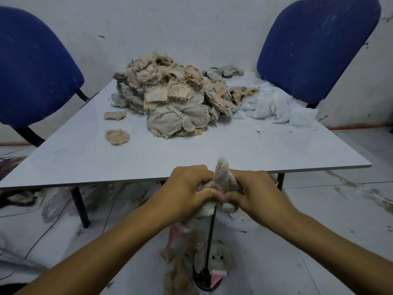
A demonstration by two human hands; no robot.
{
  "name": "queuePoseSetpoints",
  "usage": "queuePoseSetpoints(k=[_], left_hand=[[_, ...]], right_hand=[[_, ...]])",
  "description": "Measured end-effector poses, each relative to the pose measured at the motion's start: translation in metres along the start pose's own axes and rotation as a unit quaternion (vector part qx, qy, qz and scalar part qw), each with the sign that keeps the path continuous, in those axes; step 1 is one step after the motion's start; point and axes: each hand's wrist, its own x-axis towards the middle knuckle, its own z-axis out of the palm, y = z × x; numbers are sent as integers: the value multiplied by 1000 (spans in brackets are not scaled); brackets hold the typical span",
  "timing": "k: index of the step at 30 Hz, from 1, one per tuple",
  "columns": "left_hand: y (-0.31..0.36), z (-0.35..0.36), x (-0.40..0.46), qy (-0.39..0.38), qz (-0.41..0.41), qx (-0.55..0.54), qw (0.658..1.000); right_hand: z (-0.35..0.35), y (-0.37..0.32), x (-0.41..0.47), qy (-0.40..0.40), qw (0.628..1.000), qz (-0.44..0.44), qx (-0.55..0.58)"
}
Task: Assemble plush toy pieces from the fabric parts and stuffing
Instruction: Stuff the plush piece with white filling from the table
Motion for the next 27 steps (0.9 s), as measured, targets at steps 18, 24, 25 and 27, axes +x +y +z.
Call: queuePoseSetpoints(k=[18,24,25,27], left_hand=[[-4,-10,0,25,39,2,999],[-5,-22,0,55,58,-115,990],[-9,-21,-1,5,30,-86,996],[-12,-16,-3,-93,-39,-45,994]], right_hand=[[-2,12,-4,15,992,-1,122],[-20,-4,3,160,950,-56,264],[-19,-5,3,146,957,-62,242],[-12,-4,3,112,971,-62,201]])
